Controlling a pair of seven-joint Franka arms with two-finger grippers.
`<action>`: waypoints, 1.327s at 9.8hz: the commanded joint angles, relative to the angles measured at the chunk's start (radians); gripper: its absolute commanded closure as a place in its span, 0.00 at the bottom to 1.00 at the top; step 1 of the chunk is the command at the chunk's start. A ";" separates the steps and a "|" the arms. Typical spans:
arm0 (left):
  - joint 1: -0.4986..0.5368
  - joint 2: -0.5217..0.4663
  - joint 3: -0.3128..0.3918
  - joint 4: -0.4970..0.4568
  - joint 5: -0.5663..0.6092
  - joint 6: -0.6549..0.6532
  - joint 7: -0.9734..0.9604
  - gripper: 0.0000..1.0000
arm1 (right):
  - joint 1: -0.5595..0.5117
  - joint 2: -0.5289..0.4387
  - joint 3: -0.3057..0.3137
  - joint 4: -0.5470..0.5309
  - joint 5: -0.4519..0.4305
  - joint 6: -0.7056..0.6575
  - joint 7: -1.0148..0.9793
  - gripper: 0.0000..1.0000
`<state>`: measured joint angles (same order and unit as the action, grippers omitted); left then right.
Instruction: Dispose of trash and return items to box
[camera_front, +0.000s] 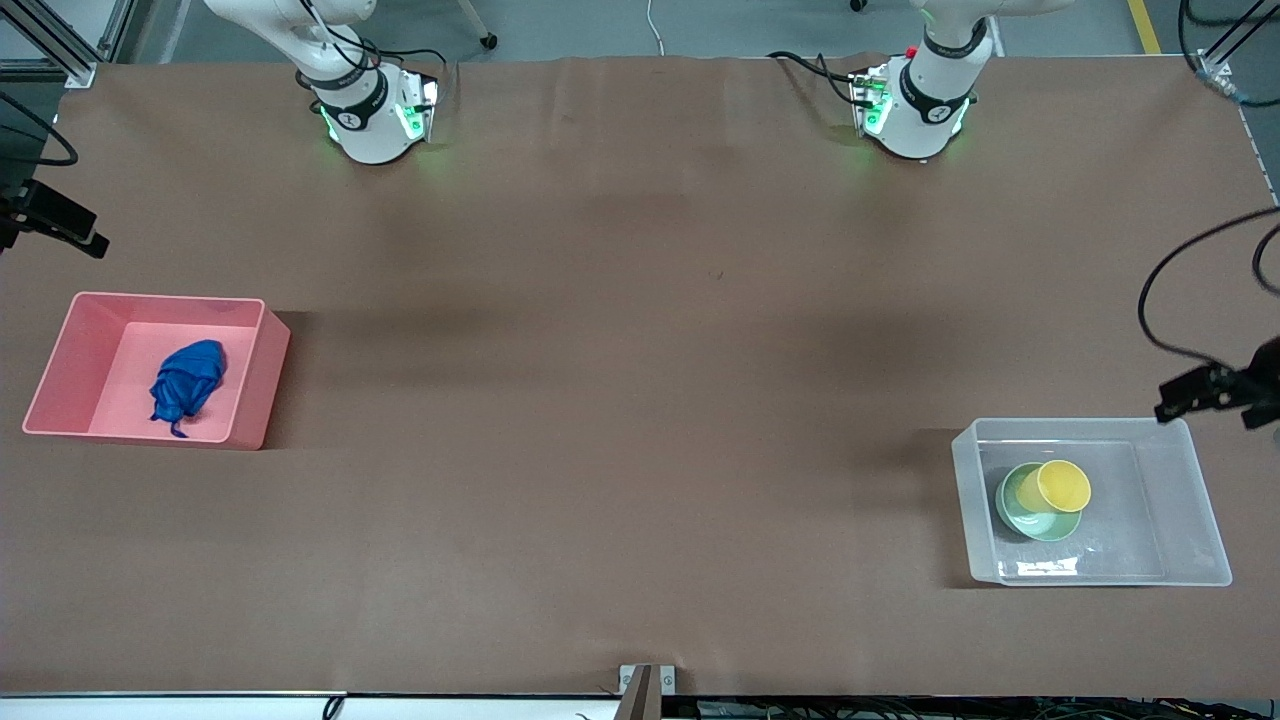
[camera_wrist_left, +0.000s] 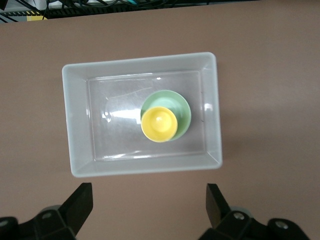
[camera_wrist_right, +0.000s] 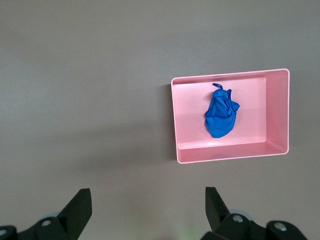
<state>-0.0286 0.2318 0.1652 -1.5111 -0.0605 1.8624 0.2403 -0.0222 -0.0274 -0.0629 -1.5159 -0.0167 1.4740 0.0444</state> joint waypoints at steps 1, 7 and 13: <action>-0.004 -0.107 -0.006 -0.072 0.025 -0.086 -0.024 0.00 | -0.001 -0.002 0.000 0.007 0.000 -0.008 -0.009 0.00; -0.010 -0.192 -0.016 -0.018 0.061 -0.272 -0.084 0.00 | -0.002 -0.002 0.000 0.003 0.000 -0.011 -0.006 0.00; -0.013 -0.241 -0.044 -0.090 0.074 -0.236 -0.127 0.00 | -0.004 -0.002 0.000 0.003 0.000 -0.035 -0.008 0.00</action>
<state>-0.0399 0.0011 0.1334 -1.5510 -0.0116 1.6075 0.1451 -0.0223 -0.0273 -0.0637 -1.5157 -0.0167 1.4475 0.0443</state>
